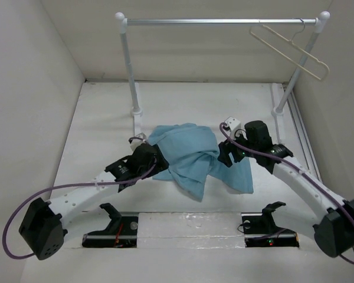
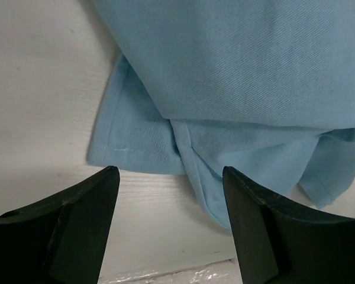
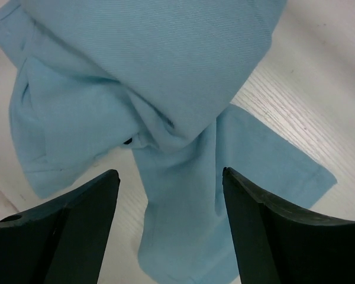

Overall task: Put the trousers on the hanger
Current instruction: Flatten out the trousers at the center of the board.

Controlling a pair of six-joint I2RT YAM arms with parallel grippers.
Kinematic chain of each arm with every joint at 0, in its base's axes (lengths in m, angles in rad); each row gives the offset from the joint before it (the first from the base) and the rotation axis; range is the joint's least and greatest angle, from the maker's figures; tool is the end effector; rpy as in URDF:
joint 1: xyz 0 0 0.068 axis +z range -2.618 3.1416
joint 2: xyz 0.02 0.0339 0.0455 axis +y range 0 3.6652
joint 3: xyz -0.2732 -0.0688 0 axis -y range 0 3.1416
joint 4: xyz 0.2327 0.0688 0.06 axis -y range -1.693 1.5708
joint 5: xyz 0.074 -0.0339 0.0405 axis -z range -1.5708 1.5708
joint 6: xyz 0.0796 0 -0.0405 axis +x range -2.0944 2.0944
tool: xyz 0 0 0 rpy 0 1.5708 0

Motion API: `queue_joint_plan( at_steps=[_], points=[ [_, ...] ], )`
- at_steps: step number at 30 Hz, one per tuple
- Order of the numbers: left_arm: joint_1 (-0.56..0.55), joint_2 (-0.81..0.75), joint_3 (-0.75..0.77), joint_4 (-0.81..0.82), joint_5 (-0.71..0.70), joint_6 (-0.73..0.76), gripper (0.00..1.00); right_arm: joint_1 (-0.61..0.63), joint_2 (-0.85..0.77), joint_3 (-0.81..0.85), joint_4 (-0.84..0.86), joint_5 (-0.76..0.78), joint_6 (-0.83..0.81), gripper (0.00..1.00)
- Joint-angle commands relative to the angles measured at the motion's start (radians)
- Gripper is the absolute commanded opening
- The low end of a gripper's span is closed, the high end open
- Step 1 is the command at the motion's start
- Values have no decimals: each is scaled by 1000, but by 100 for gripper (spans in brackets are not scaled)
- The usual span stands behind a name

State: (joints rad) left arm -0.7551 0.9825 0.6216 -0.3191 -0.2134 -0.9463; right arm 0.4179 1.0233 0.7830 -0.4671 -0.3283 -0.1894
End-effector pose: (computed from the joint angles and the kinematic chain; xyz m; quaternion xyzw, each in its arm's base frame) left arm 0.1756 -0.1421 0.2193 -0.1313 0.8888 -0.2586 0.3547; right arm 0.2012 0.1174 0.2526 -0.3332 0.8346 0.1945 0.3932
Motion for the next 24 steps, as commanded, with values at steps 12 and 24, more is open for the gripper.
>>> queue_joint_plan(
  at_steps=[12,24],
  points=[
    [13,393,-34,517,152,-62,7,27,262,116,295,-8,38,0],
    [341,-186,254,-121,-107,267,0,341,145,495,-275,212,2,0]
  ],
)
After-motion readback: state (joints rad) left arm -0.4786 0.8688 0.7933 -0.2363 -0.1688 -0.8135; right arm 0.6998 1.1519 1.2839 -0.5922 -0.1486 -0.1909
